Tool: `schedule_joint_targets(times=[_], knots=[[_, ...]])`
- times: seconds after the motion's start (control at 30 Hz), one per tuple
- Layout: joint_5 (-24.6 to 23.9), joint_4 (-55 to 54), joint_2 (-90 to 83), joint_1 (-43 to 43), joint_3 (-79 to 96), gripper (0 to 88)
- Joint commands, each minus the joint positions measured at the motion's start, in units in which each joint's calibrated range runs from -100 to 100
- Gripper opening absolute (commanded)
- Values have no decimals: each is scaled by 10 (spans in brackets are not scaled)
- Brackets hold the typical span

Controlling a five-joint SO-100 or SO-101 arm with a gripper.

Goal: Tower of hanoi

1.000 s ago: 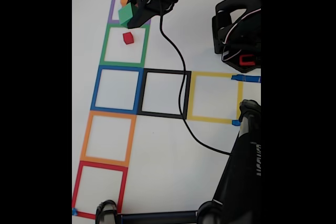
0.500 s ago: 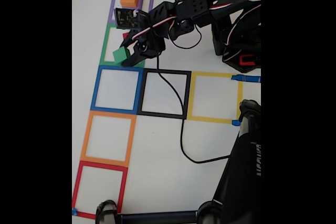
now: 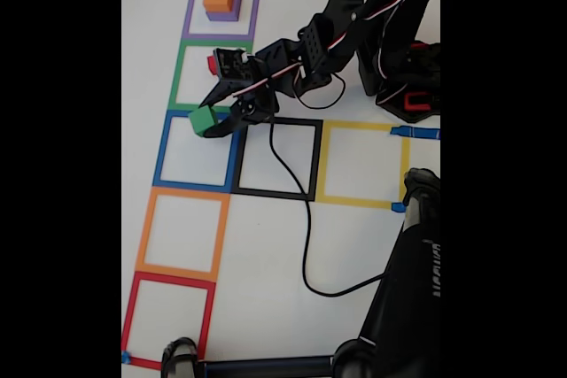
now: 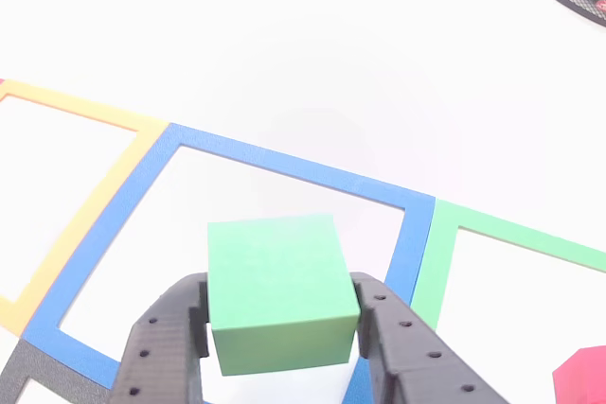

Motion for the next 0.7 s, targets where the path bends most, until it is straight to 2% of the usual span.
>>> schedule_joint_targets(times=[0.0,0.23,0.67], knots=[[4,-71,59,-2,-12,51],[4,-155,162,-17,-32,51],[4,-170,270,-19,-137,50]])
